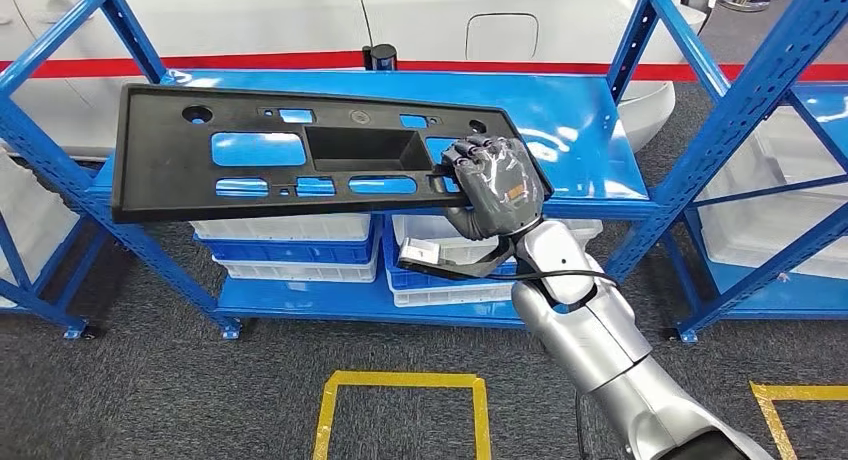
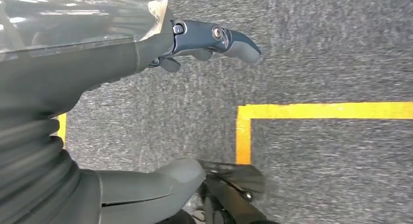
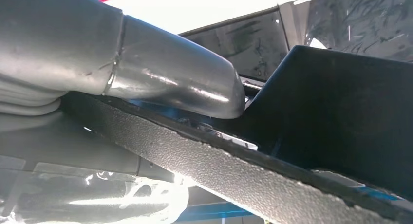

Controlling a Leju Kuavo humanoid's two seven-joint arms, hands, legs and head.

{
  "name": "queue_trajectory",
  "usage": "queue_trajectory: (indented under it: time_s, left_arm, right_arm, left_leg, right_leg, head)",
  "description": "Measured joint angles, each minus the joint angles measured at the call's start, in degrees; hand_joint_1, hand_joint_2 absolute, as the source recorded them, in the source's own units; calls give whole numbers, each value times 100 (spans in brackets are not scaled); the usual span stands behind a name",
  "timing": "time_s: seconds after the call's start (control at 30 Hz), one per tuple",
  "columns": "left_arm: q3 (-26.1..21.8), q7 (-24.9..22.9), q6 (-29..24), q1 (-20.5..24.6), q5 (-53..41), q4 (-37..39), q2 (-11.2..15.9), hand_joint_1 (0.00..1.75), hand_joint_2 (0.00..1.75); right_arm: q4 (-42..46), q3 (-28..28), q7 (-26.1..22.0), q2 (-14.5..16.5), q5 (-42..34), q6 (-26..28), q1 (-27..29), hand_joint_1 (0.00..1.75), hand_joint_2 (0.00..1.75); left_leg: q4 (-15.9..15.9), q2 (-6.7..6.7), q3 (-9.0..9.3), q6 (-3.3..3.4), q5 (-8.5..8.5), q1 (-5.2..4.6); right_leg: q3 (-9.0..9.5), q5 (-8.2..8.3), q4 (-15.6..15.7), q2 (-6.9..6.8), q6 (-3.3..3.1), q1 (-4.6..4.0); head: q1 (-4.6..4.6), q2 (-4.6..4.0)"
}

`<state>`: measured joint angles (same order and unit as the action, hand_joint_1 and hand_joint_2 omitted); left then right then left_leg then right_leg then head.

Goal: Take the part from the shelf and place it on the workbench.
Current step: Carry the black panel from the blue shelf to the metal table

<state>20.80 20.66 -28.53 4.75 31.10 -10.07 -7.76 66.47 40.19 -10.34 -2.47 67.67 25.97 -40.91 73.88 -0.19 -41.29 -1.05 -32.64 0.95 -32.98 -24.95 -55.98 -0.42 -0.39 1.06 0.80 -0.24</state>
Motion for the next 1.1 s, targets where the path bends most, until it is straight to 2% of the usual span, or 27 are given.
queue_trajectory:
  time_s: [0.03,0.07,0.1,0.13,0.17,0.23,0.3,0.33,0.37,0.43,0.47,0.5,0.53,0.57,0.6,0.67,0.7,0.73,0.8,0.83,0.9,0.93,0.97,1.0,1.03,1.07,1.1]
  left_arm:
    - [1,-1,-1,0,0,-1,1,0,175]
    - [1,-1,-1,1,0,-1,3,0,175]
    - [1,0,-1,4,0,-2,3,0,175]
    - [0,0,1,8,-1,-3,1,0,175]
    - [0,1,3,13,-1,-4,-1,0,175]
    - [1,2,7,20,-2,-5,-3,0,175]
    - [1,-1,7,20,-1,-4,-3,0,175]
    - [1,-3,7,21,-1,-4,-4,0,175]
    - [1,-6,6,21,-1,-3,-3,0,175]
    - [1,-7,5,23,-2,-3,-1,0,175]
    - [1,-7,5,23,-2,-3,0,0,175]
    - [1,-7,5,23,-3,-3,0,0,175]
    - [1,-7,6,23,-5,-3,0,0,175]
    - [1,-7,6,23,-7,-3,0,0,175]
    - [1,-8,7,23,-8,-4,-1,0,175]
    - [1,-9,7,25,-9,-5,-2,0,175]
    - [1,-9,7,26,-9,-5,-3,0,175]
    - [1,-9,7,26,-9,-5,-3,0,175]
    - [1,-9,7,17,-9,-3,1,0,175]
    - [1,-9,6,12,-9,-1,6,0,175]
    - [1,-9,5,6,-9,1,15,0,175]
    - [1,-17,2,6,-9,1,20,0,175]
    - [1,-51,-5,5,-8,1,25,0,175]
    - [1,-112,-12,5,-4,1,34,0,175]
    - [-1,-192,-14,5,4,1,54,0,175]
    - [-2,-269,-7,4,17,1,80,0,175]
    - [-5,-318,6,5,37,1,110,0,175]
  right_arm:
    - [-1,0,0,-1,1,0,10,175,0]
    - [-1,0,0,-1,2,0,16,175,0]
    - [2,-1,1,-1,3,0,19,175,0]
    - [6,-5,2,-3,4,1,18,175,0]
    - [10,-10,3,-3,4,1,16,175,0]
    - [17,-16,4,-3,5,2,13,175,0]
    - [15,-15,6,-15,10,1,16,175,0]
    - [14,-15,9,-23,15,-1,19,175,0]
    - [13,-16,15,-32,26,-1,22,175,0]
    - [13,-16,28,-38,51,-2,34,175,0]
    - [12,-16,37,-39,62,-2,44,175,0]
    - [11,-15,41,-42,69,-2,56,175,0]
    - [10,-15,46,-46,76,-2,67,175,0]
    - [9,-16,50,-51,87,-2,75,175,0]
    - [9,-18,52,-56,97,-2,78,175,0]
    - [12,-33,60,-57,118,-2,75,175,0]
    - [13,-44,63,-55,122,-2,73,175,0]
    - [14,-56,65,-55,126,-2,72,175,0]
    - [8,-69,67,-58,128,-2,73,175,0]
    - [4,-72,68,-56,129,-3,73,175,0]
    - [-1,-73,68,-45,131,-4,70,175,0]
    - [-2,-73,67,-42,129,-4,71,175,0]
    - [-4,-74,58,-40,121,-4,74,175,0]
    - [-8,-74,39,-40,105,-4,77,175,0]
    - [-11,-74,10,-40,81,-4,81,175,0]
    - [-15,-73,-23,-39,50,-4,85,175,0]
    - [-16,-73,-50,-38,18,-4,86,175,0]
  left_leg:
    - [-24,2,118,-23,142,27]
    - [-246,3,335,-43,308,55]
    - [-610,2,615,-64,389,80]
    - [-1015,-7,903,-73,390,85]
    - [-1319,-15,1100,-65,330,79]
    - [-1568,-30,1216,10,253,28]
    - [-1601,-10,1129,169,362,1]
    - [-1622,5,1069,257,437,-8]
    - [-1642,18,992,327,518,-10]
    - [-1638,28,812,389,662,-27]
    - [-1635,30,721,394,732,-35]
    - [-1631,32,633,396,800,-44]
    - [-1628,33,549,392,866,-52]
    - [-1626,33,467,384,933,-60]
    - [-1622,32,399,371,997,-67]
    - [-1610,28,302,325,1112,-89]
    - [-1615,27,281,297,1169,-94]
    - [-1629,28,267,264,1227,-96]
    - [-1646,18,230,197,1286,-79]
    - [-1572,12,183,165,1168,-65]
    - [-1100,1,24,101,624,-32]
    - [-722,2,-68,67,321,-22]
    - [-344,2,-138,34,128,-12]
    - [-66,3,-156,6,82,0]
    - [44,4,-94,-15,163,20]
    - [-49,5,64,-30,317,43]
    - [-325,6,316,-45,453,66]
  right_leg:
    - [-83,47,-26,-1,26,8]
    - [-161,86,-60,-1,58,20]
    - [-230,117,-103,0,92,24]
    - [-290,144,-148,2,130,20]
    - [-331,175,-179,3,172,9]
    - [-374,258,-190,2,267,-14]
    - [-439,275,-202,5,346,-18]
    - [-512,164,-296,9,346,-16]
    - [-615,-50,-517,13,321,-13]
    - [-841,-570,-1256,19,265,-7]
    - [-910,-729,-1634,21,279,-8]
    - [-913,-764,-1883,23,320,-12]
    - [-822,-691,-1942,25,375,-16]
    - [-617,-562,-1783,25,420,-24]
    - [-314,-462,-1433,25,432,-31]
    - [373,-490,-495,29,353,-72]
    - [570,-558,-167,33,297,-91]
    - [650,-601,10,38,248,-113]
    - [573,-527,49,30,163,-78]
    - [530,-465,49,20,98,-49]
    - [417,-319,53,2,6,-3]
    - [334,-247,47,1,-18,-6]
    - [248,-181,37,0,-14,-8]
    - [159,-121,20,-2,-4,-10]
    - [66,-69,-7,-3,15,-8]
    - [-25,-28,-44,-4,35,-4]
    - [-109,5,-92,-3,59,1]
  head:
    - [6,0]
    - [11,0]
    - [18,0]
    - [29,0]
    - [31,1]
    - [18,1]
    - [-3,1]
    - [-15,1]
    - [-35,1]
    - [-81,1]
    - [-99,1]
    - [-109,0]
    - [-118,0]
    - [-127,0]
    - [-132,1]
    - [-137,1]
    - [-129,1]
    - [-122,1]
    - [-109,0]
    - [-103,0]
    - [-65,0]
    - [-44,0]
    - [-28,0]
    - [-21,0]
    - [-15,0]
    - [-9,0]
    - [-4,0]
